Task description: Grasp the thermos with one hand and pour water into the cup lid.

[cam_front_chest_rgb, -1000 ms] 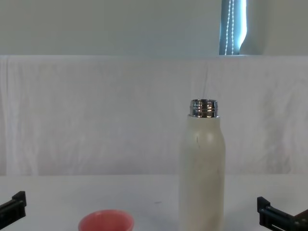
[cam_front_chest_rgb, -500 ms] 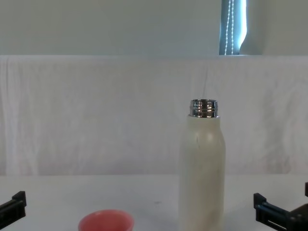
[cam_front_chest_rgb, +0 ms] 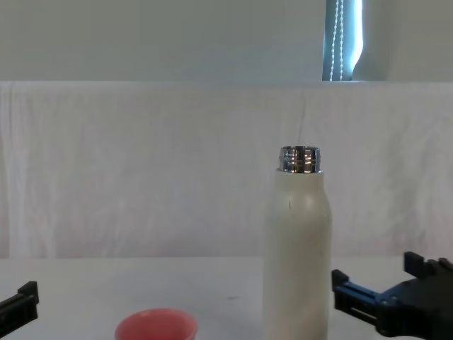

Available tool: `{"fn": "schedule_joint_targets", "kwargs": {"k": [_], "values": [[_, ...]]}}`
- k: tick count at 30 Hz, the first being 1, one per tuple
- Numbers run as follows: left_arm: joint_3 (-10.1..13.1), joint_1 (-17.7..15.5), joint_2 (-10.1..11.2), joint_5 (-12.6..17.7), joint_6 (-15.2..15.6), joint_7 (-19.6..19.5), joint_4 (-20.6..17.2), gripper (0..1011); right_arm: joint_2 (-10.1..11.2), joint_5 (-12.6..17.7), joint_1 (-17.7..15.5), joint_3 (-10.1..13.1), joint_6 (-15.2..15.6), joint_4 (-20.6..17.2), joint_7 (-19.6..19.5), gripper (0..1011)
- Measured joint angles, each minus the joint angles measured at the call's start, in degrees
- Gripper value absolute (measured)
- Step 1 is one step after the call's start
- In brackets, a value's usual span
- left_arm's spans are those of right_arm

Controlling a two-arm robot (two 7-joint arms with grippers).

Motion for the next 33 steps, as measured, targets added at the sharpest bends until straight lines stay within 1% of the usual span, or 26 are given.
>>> {"fn": "schedule_joint_targets", "kwargs": {"k": [6, 14, 25, 33], "values": [[0.0, 0.0, 0.0, 0.0, 0.0, 0.0, 0.0, 1001, -1.1, -0.7, 2.1, -0.6, 1.0, 1.9, 2.2, 1000], [0.0, 0.0, 0.0, 0.0, 0.0, 0.0, 0.0, 1001, -2.3, -1.4, 4.2, -1.0, 1.3, 3.5, 3.4, 1000], [0.0, 0.0, 0.0, 0.0, 0.0, 0.0, 0.0, 1001, -3.8, 0.6, 7.2, -0.7, 1.1, 6.7, 4.9, 1000], [0.0, 0.0, 0.0, 0.0, 0.0, 0.0, 0.0, 1001, -4.5, 0.6, 9.0, -0.9, 1.0, 8.7, 4.7, 1000]]}}
